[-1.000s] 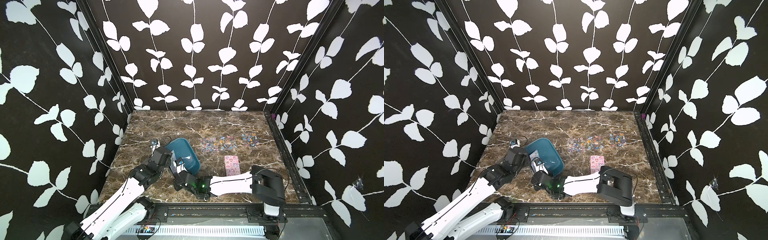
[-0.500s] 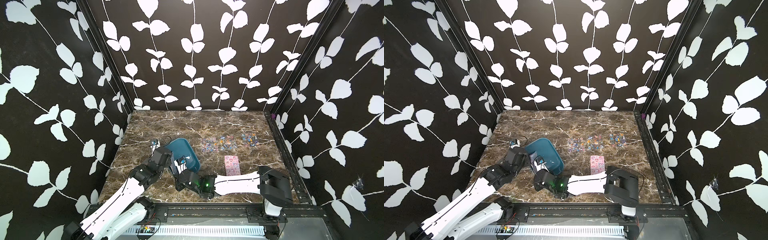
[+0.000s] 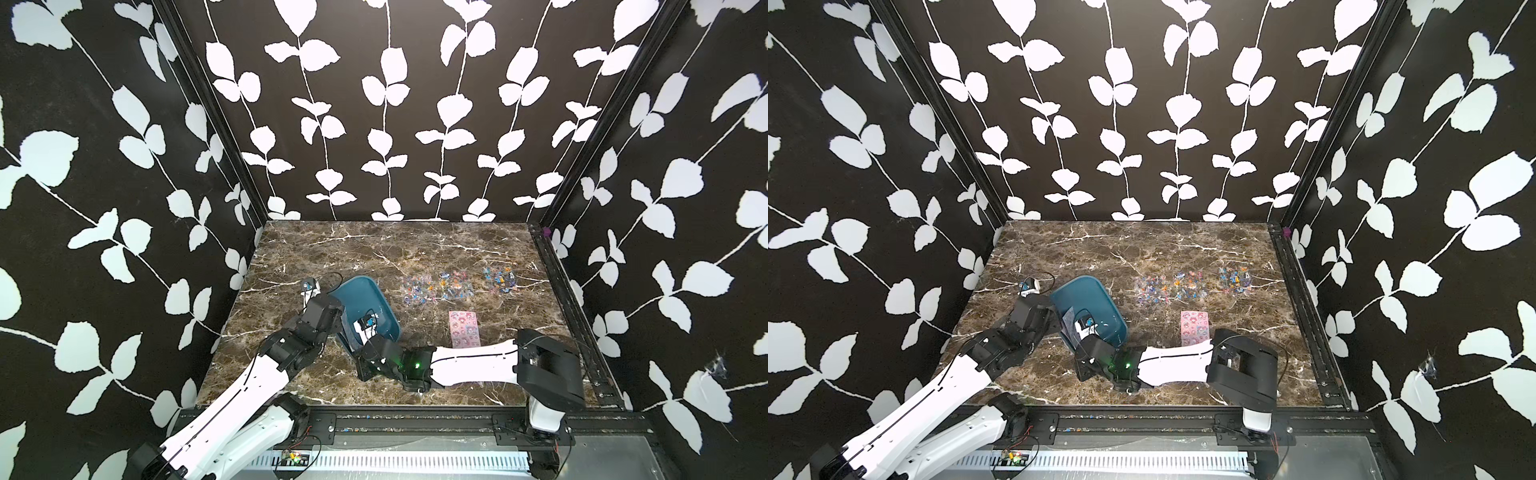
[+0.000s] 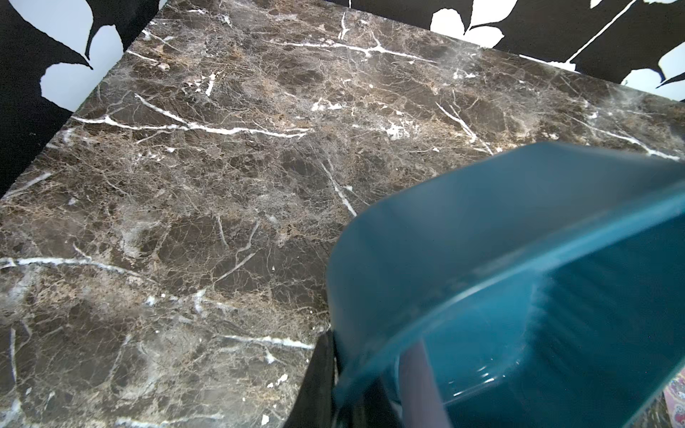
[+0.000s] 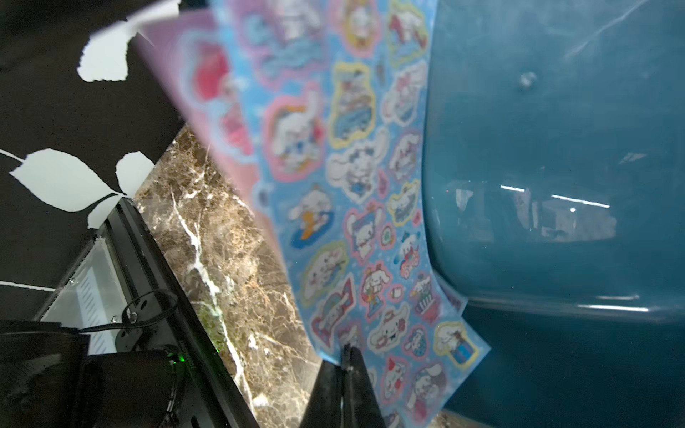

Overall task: Take the stickers out of the storage box
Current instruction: Pick up the sticker from the storage box.

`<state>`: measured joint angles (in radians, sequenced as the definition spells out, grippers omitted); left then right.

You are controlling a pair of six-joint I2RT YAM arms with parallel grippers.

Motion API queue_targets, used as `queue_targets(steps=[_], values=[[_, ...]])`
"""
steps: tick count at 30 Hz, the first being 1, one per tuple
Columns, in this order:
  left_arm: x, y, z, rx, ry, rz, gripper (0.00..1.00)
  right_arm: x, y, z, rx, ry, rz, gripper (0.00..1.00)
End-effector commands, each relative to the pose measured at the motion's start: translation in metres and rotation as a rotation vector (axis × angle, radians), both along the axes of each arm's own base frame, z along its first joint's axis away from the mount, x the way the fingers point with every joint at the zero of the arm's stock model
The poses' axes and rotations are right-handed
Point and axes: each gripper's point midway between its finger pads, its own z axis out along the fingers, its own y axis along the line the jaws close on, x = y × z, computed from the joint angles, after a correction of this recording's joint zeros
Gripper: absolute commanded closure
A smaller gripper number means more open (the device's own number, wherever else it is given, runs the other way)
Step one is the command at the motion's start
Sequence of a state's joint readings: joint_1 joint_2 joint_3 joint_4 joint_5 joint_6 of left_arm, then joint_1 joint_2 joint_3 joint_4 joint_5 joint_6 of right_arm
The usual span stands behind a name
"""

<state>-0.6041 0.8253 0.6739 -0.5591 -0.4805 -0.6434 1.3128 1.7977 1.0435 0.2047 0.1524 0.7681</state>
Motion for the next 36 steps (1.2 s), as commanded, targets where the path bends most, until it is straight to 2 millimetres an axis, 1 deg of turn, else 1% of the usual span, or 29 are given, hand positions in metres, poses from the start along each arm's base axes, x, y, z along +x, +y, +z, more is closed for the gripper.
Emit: queue_targets(steps=[1,12,16,19,28,36], values=[[-0.0046,0.0037,0.0005,0.038,0.020,-0.011,1.00,0.0002,-0.0012,0.0050,0.045,0.025,0.001,0.91],[-0.0041,0.0033,-0.0007,0.038,0.023,-0.011,1.00,0.0002,0.0012,0.0093,0.101,0.068,0.013,0.88],[-0.0044,0.0031,-0.0014,0.039,0.025,-0.014,1.00,0.0017,-0.0002,0.0063,0.110,0.088,0.011,0.88],[-0.0044,0.0031,-0.0015,0.039,0.025,-0.014,1.00,0.0015,0.0008,0.0061,0.115,0.098,0.016,0.85],[-0.0043,0.0029,-0.0016,0.040,0.025,-0.016,1.00,0.0012,0.0014,0.0094,0.139,0.117,0.021,0.85],[-0.0045,0.0028,-0.0022,0.041,0.027,-0.016,1.00,0.0016,0.0006,0.0096,0.166,0.144,0.022,0.80]])
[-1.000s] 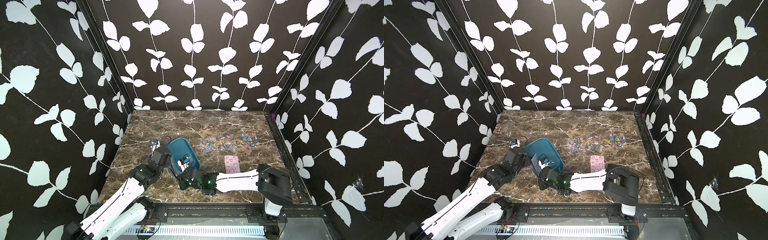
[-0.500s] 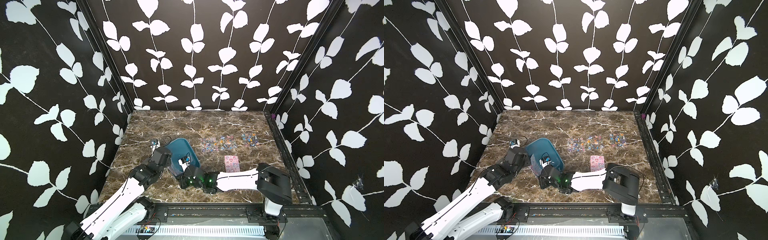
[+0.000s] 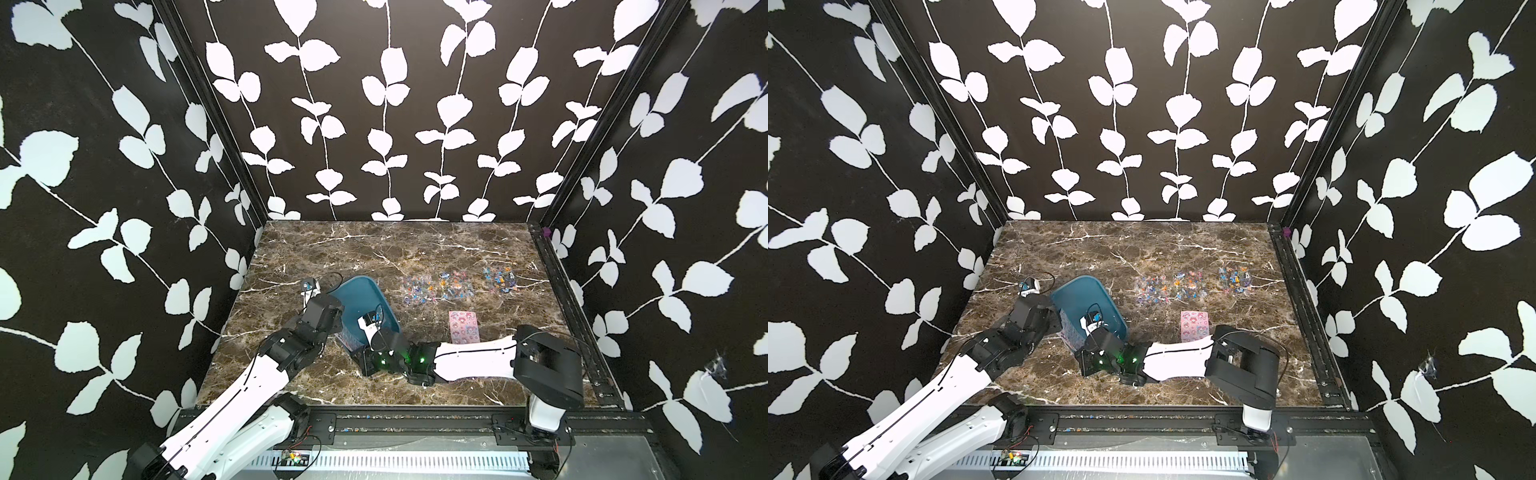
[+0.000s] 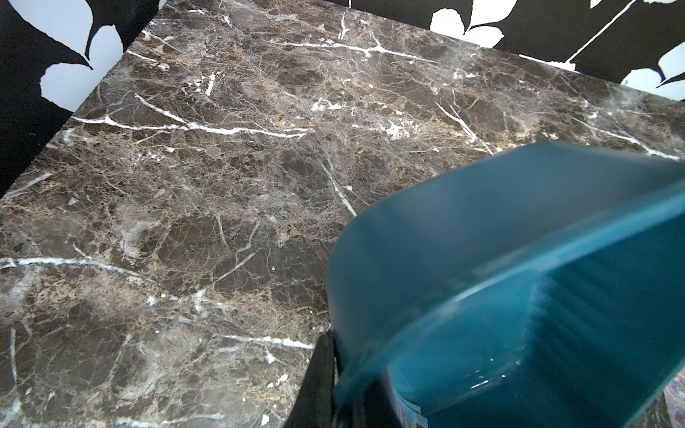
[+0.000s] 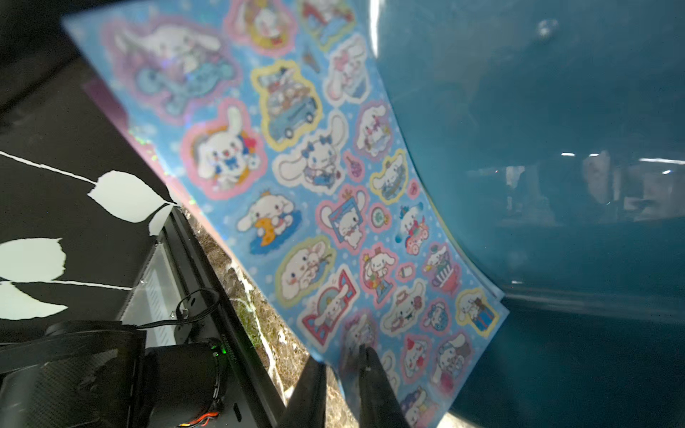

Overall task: Take the stickers out of the storage box
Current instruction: Pick up the sticker from the storage box.

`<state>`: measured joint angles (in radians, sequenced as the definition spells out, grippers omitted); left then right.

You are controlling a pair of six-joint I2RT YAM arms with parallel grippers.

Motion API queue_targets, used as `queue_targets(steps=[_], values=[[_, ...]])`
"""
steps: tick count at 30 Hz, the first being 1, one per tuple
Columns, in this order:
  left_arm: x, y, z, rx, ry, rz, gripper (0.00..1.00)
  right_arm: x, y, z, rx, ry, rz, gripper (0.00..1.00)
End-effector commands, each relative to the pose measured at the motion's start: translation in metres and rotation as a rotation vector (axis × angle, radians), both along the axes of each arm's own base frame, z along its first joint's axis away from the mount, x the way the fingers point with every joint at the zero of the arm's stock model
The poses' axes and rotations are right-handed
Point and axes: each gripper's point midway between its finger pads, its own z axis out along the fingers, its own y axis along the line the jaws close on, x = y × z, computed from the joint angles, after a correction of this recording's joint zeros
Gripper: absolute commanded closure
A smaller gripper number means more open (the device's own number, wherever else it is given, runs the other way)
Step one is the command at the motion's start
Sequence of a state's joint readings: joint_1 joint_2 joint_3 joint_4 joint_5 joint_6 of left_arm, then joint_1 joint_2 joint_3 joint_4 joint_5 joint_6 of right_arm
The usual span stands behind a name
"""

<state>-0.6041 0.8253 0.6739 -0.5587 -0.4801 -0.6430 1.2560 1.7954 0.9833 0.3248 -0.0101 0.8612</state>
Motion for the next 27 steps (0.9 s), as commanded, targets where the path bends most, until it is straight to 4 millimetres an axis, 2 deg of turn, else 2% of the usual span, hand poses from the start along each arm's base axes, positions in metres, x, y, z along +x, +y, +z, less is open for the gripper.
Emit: queue_targets(steps=[1,8,14,27], values=[[-0.0044,0.0028,-0.0022,0.040,0.026,-0.016,1.00,0.0014,-0.0017,0.0108,0.048,0.003,-0.004,0.80],[-0.0039,0.0023,-0.0030,0.041,0.029,-0.017,1.00,-0.0005,-0.0004,0.0167,0.069,0.011,0.011,0.73],[-0.0038,0.0014,-0.0034,0.039,0.031,-0.019,1.00,0.0007,-0.0022,0.0148,0.064,0.010,0.007,0.71],[-0.0046,0.0016,-0.0050,0.038,0.034,-0.020,1.00,0.0022,-0.0027,0.0153,0.063,0.006,0.003,0.82]])
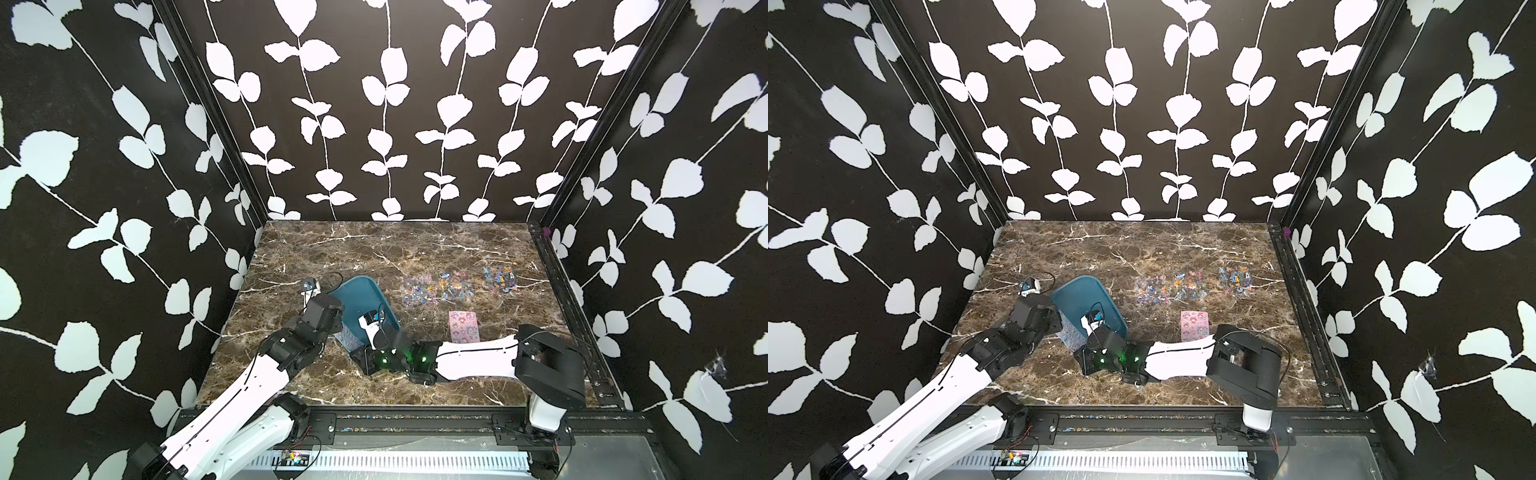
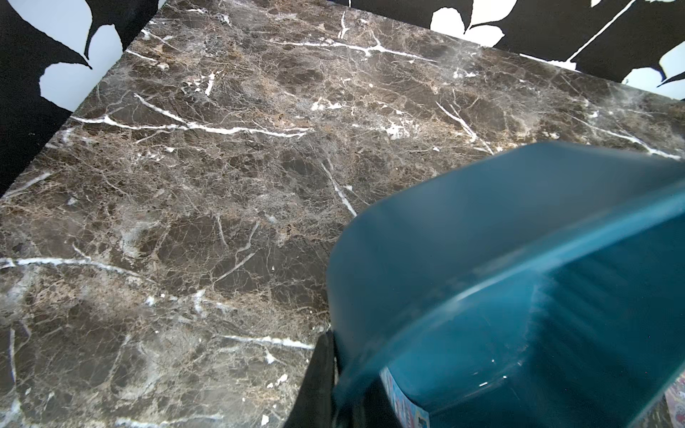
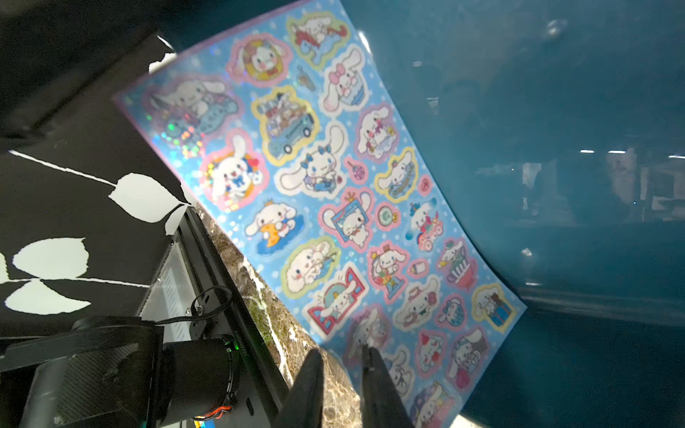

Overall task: Take the stickers out of the storage box
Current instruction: Pick up the sticker from the storage box.

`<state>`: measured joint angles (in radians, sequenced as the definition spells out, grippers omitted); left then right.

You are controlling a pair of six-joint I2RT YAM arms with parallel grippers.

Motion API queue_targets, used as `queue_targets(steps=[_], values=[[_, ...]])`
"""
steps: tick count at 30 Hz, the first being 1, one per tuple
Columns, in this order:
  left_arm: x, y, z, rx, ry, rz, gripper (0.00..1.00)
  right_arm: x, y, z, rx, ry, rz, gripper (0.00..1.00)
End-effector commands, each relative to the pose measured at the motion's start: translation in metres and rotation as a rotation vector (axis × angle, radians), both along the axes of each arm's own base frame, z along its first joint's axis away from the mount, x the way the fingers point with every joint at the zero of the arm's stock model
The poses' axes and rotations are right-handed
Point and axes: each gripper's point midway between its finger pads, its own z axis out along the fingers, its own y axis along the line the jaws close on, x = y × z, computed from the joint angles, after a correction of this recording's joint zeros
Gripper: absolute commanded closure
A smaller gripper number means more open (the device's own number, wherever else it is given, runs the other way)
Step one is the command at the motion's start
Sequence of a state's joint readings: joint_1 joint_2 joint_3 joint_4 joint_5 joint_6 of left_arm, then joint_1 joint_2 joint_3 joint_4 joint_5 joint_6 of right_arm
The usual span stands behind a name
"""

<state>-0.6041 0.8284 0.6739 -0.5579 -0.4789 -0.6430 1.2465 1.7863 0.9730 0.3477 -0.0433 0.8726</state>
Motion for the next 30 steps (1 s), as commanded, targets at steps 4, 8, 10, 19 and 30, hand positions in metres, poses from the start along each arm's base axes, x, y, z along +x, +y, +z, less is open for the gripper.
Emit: queue_targets(steps=[4,8,10,19,30], values=[[-0.005,0.001,-0.004,0.034,0.031,-0.021,1.00,0.003,-0.002,0.012,0.041,-0.009,-0.008,0.86],[-0.005,0.001,-0.005,0.037,0.033,-0.021,1.00,0.004,-0.003,0.012,0.039,-0.012,-0.013,0.89],[-0.005,0.001,-0.005,0.035,0.033,-0.020,1.00,0.004,-0.003,0.011,0.039,-0.013,-0.012,0.91],[-0.004,0.001,-0.005,0.036,0.032,-0.022,1.00,0.000,-0.002,0.015,0.052,-0.014,0.018,0.82],[-0.004,0.000,-0.004,0.033,0.032,-0.025,1.00,-0.002,0.001,0.007,0.007,-0.035,0.051,0.73]])
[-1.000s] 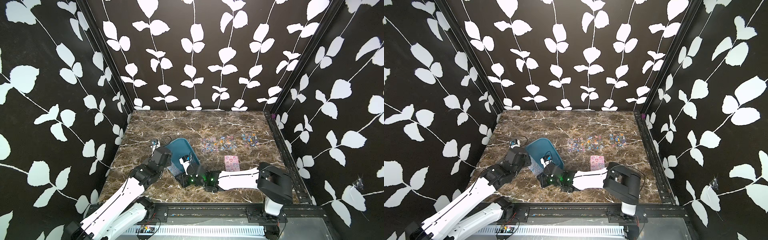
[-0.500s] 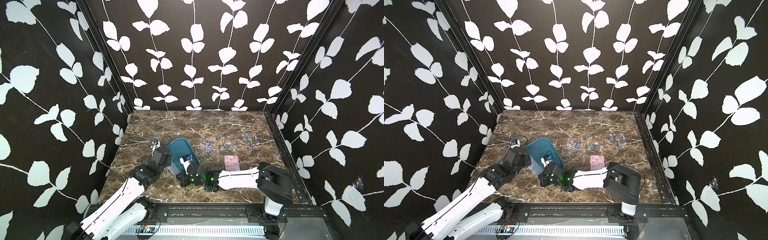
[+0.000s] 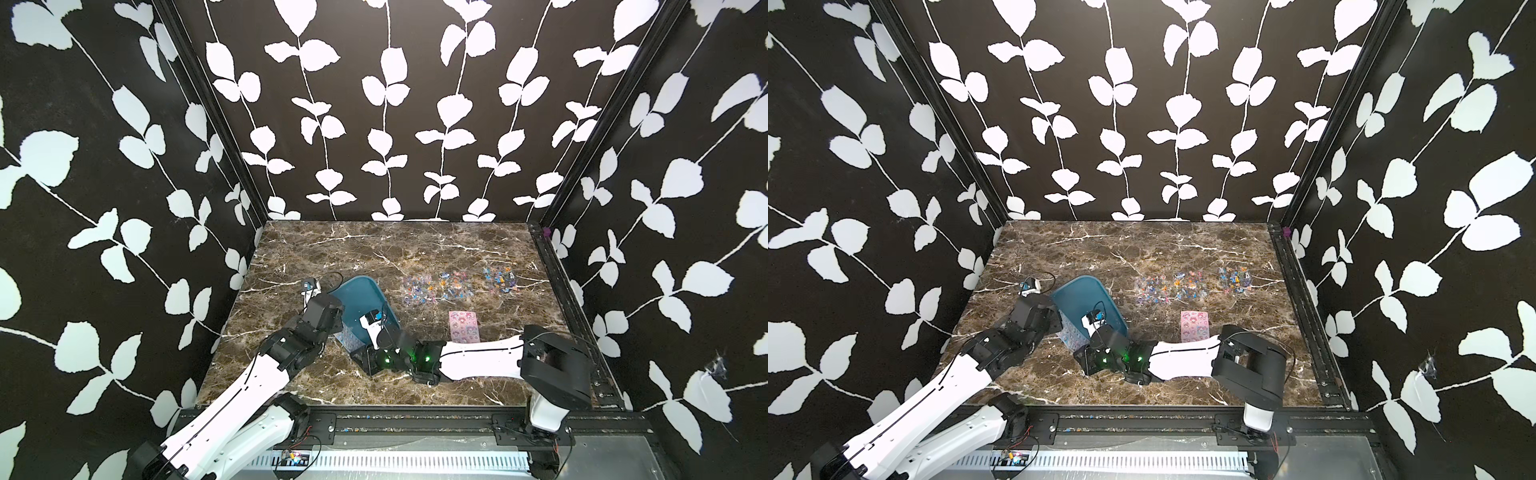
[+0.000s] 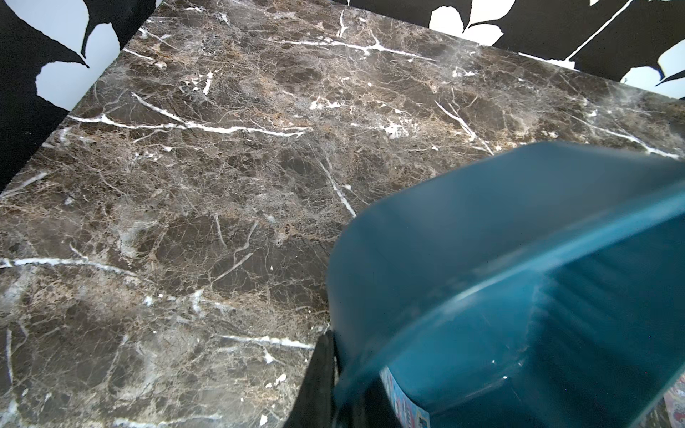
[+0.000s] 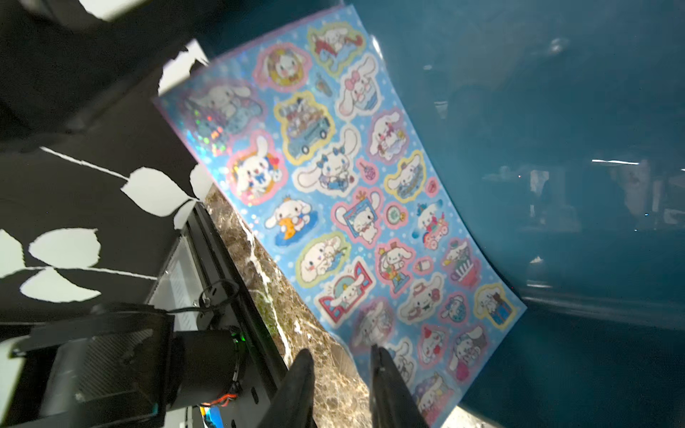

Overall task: Take the stickers out of the storage box
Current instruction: Pick up the sticker from the storage box.

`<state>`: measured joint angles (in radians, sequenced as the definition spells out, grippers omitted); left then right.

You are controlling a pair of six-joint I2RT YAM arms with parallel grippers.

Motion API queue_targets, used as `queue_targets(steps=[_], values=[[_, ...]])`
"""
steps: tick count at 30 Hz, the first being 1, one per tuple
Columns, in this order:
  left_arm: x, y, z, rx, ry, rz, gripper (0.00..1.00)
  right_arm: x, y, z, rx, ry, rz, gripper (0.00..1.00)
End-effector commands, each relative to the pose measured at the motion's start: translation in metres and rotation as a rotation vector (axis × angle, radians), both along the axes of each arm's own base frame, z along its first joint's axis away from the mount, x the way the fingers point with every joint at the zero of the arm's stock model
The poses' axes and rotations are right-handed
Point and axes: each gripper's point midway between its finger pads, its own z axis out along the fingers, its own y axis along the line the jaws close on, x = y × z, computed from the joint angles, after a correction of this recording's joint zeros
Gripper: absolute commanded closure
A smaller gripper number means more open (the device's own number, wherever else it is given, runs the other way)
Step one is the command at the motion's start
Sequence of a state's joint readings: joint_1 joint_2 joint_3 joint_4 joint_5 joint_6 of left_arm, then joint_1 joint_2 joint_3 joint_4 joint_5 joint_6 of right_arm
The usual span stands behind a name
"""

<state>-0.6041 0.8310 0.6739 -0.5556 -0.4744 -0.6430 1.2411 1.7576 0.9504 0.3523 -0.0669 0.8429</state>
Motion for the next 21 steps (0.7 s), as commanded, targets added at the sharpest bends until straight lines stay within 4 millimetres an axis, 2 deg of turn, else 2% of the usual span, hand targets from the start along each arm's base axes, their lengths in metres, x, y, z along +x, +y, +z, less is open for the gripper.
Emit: queue_targets(steps=[1,5,21], values=[[-0.0043,0.0010,-0.0038,0.035,0.030,-0.022,1.00,0.0020,0.0070,0.0008,-0.004,-0.022,0.020,0.73],[-0.0044,0.0008,-0.0037,0.035,0.032,-0.023,1.00,0.0037,0.0082,-0.0047,-0.024,-0.026,0.019,0.77],[-0.0040,0.0001,-0.0050,0.033,0.033,-0.025,1.00,0.0038,0.0097,-0.0012,-0.031,-0.033,0.019,0.86]])
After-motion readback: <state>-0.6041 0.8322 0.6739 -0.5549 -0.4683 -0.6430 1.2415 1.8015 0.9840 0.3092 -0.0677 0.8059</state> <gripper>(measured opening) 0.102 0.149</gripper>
